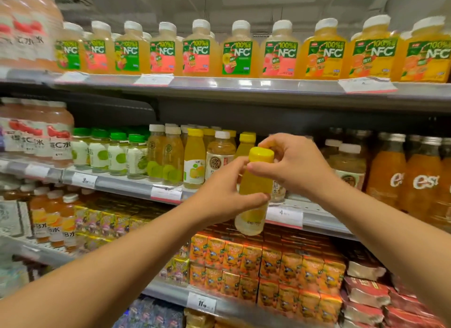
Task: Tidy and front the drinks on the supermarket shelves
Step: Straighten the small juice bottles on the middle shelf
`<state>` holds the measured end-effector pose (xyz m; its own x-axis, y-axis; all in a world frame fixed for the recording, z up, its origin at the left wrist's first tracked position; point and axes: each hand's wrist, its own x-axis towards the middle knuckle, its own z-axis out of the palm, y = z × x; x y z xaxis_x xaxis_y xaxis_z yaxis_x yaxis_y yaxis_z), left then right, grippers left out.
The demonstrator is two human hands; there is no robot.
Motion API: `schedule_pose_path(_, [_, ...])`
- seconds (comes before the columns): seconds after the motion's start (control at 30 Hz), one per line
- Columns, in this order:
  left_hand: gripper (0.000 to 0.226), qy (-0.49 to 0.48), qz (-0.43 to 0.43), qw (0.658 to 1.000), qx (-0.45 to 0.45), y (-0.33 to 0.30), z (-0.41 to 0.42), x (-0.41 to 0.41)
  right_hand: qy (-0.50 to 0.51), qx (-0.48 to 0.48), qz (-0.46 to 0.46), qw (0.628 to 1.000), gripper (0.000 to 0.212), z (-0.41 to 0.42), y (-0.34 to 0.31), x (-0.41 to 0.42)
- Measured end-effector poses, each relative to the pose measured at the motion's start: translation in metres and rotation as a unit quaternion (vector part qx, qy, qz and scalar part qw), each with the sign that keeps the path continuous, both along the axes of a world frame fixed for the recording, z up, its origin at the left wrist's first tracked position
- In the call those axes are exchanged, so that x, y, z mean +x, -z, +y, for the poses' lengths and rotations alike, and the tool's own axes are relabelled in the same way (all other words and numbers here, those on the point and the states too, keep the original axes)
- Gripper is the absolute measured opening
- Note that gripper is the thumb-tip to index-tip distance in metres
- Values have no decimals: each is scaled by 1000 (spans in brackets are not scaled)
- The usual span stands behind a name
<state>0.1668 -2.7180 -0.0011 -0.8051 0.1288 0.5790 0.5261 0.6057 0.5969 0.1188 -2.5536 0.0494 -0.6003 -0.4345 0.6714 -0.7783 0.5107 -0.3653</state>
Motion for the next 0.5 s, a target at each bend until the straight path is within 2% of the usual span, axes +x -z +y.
schedule_pose_path(0.17, [38, -5, -12, 999, 50, 14, -47, -1, -11, 35, -49, 998, 39, -50, 12, -5])
schedule_pose_path(0.23, [41, -24, -5, 998, 55, 18, -68, -4, -33, 58, -92, 994, 54, -67, 4, -9])
schedule_pose_path(0.3, [48, -42, -8, 997, 58, 22, -89, -6, -34, 35, -112, 992, 56, -81, -8, -21])
schedule_pose_path(0.4, [48, -43, -23, 996, 70, 26, -118, -9, 58, 26, -57, 996, 45, -102, -28, -51])
schedule_pose_path(0.5, [42, -44, -27, 995, 82, 30, -142, -8, 131, 79, -50, 987, 58, -128, -40, -77])
